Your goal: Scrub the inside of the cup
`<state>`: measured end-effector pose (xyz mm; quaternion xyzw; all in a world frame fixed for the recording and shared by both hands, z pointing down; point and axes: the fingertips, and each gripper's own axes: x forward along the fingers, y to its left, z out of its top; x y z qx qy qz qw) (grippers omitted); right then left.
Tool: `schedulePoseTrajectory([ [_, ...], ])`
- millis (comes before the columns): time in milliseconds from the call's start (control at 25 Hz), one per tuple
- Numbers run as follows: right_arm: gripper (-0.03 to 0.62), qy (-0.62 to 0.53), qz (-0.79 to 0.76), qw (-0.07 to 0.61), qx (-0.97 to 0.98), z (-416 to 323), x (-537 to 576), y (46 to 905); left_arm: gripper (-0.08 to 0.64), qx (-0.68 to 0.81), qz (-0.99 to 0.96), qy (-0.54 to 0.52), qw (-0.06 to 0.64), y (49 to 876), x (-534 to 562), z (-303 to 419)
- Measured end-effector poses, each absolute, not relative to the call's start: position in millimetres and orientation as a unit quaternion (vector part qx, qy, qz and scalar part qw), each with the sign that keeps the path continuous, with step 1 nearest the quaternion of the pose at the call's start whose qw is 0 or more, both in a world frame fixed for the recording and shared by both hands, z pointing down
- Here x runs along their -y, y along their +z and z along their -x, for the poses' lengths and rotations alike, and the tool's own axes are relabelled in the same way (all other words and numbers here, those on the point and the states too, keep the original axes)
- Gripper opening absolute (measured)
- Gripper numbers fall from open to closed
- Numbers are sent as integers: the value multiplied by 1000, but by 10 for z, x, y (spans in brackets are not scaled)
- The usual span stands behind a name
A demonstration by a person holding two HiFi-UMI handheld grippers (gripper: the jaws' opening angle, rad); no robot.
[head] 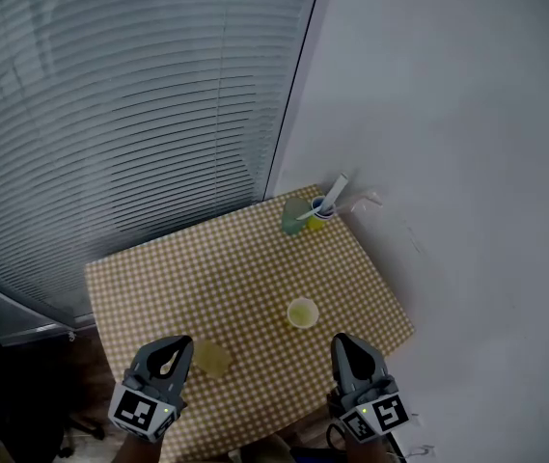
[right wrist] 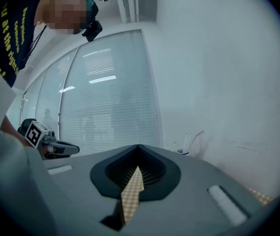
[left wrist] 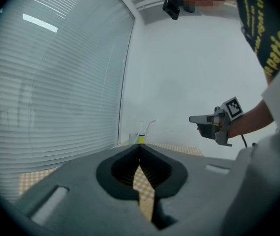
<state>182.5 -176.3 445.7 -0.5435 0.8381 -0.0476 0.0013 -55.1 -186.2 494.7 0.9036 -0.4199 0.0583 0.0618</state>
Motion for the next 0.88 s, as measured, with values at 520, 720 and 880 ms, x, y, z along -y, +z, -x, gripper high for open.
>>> schedulePoseTrajectory([
  [520,6,-50,541,-19,-839,-1817,1970,4733,7,392,-914,76,74,5249,1835,451],
  [720,9,-69,530,-28,-845,-1764,2083,4889,65,376,-918,90,82,5371,1863,411],
  [880,57,-86,524,-41,-846,-1738,2161,5070,97,368,-920,94,95,5475,1908,389],
])
